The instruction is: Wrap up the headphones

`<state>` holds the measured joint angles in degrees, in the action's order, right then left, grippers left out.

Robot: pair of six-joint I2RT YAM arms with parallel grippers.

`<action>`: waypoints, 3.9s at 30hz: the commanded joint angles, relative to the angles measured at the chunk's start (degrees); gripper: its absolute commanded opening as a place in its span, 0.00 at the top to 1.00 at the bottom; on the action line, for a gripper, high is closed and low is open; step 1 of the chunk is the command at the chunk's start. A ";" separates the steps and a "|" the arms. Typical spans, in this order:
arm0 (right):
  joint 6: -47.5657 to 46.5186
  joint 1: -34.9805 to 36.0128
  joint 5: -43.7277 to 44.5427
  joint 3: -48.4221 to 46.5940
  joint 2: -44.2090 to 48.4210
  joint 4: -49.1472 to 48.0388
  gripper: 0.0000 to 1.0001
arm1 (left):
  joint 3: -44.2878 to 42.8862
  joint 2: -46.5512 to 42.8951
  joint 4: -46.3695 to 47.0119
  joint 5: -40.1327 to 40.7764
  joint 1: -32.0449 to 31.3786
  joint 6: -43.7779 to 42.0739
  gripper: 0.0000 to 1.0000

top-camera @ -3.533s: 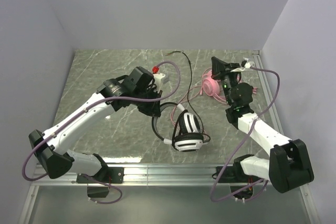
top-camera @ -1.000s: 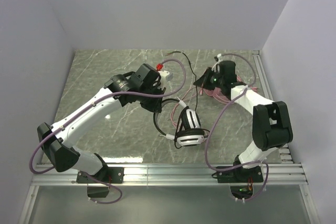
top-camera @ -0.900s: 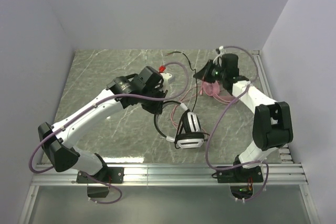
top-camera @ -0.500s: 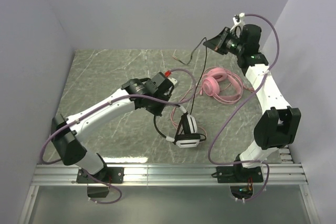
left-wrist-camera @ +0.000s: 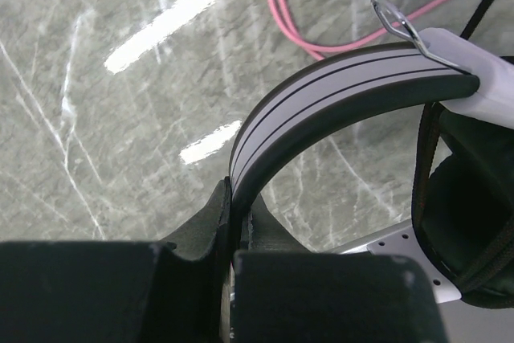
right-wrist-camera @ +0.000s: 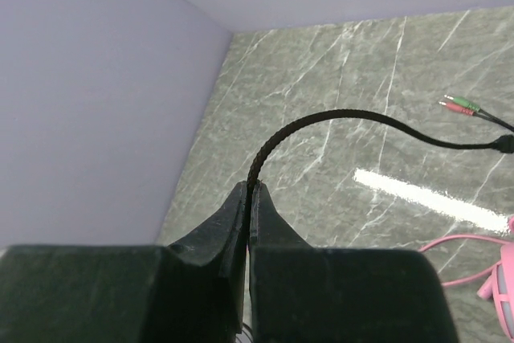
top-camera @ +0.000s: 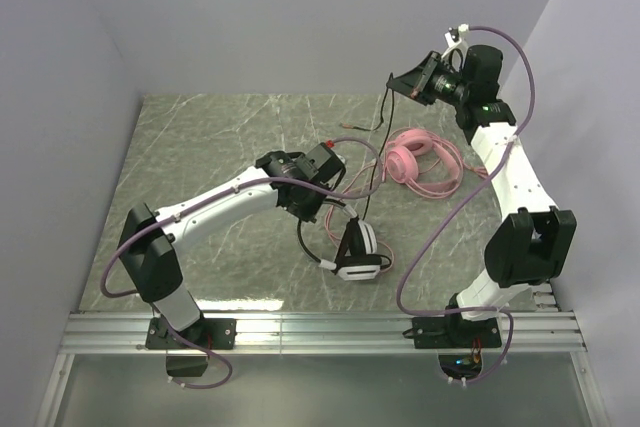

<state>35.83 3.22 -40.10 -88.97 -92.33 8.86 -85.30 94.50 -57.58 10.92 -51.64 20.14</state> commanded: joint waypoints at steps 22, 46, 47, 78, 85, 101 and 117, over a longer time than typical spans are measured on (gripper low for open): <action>9.43 -1.82 -4.20 -7.54 9.36 -0.60 1.00 | -22.20 14.49 -4.48 3.17 0.91 10.27 1.00; 16.11 -0.77 -7.01 15.48 31.68 -11.85 1.00 | -25.09 17.03 7.31 -9.25 17.70 20.37 1.00; 16.11 -0.59 -6.93 17.93 33.34 -12.37 1.00 | -25.79 17.47 7.40 -8.90 17.89 21.16 1.00; 11.27 20.86 10.38 51.95 50.68 -11.67 1.00 | -28.36 1.67 21.27 -1.07 28.26 31.27 1.00; 16.72 20.95 13.55 57.59 46.73 -21.07 1.00 | -17.19 -9.85 30.15 -4.41 28.26 32.42 1.00; 30.43 21.82 29.01 62.34 40.66 -35.93 1.00 | 1.34 -26.11 38.24 -16.45 28.17 33.03 1.00; 37.02 22.35 31.40 59.44 25.81 -49.80 0.90 | 5.67 -29.46 37.72 -28.14 24.66 22.06 1.00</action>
<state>71.46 25.74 -11.18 -27.53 -64.05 -35.40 -78.32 68.79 -27.27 -11.84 -25.34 42.85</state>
